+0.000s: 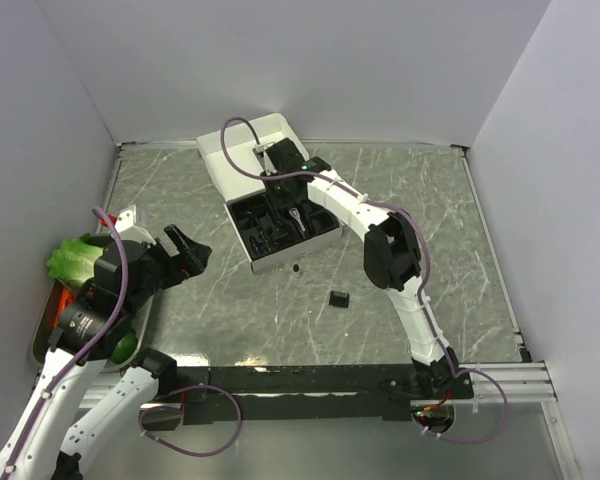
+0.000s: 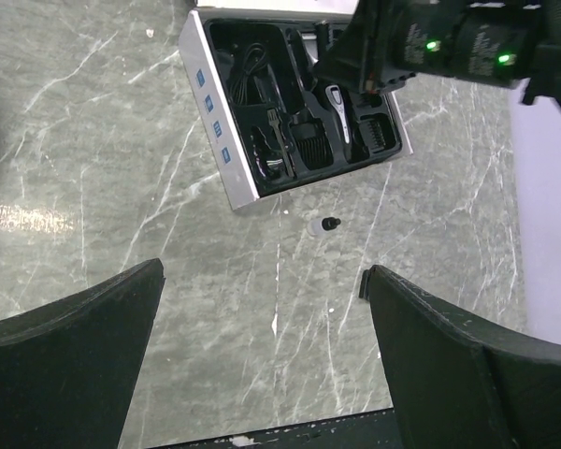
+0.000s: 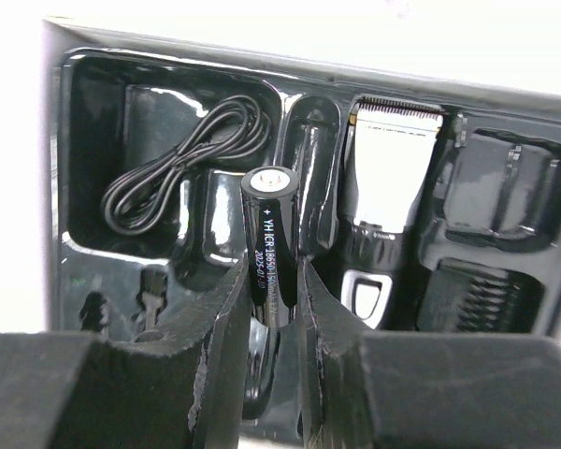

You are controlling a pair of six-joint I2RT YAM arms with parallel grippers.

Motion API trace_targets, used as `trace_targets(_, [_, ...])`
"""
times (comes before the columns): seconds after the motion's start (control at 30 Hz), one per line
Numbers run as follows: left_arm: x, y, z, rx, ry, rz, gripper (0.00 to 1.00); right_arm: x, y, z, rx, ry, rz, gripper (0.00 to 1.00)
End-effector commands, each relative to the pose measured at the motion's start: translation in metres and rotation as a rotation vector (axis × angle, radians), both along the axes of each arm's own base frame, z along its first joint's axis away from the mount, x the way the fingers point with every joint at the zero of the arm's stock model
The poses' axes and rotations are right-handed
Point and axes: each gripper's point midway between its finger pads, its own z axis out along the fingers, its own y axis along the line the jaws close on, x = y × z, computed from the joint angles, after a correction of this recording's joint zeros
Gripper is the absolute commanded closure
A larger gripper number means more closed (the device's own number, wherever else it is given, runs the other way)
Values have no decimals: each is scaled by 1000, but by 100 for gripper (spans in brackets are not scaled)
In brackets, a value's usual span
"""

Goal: Sort the hair-cutting tools

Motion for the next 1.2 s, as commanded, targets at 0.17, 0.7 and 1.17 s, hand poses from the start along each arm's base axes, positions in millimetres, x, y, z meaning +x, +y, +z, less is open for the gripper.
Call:
trace_targets(0.17, [3,3,15,-19,-29,32,3,24,12,-1,50,-54,-56,74])
trace_targets(0.7, [7,3,17,-6,-33,35,3,37,11,-15,28,-80,-88,67])
trace_targets(1.17, [7,2,17,-14,-32,33,3,33,9,-12,18,-80,-89,59])
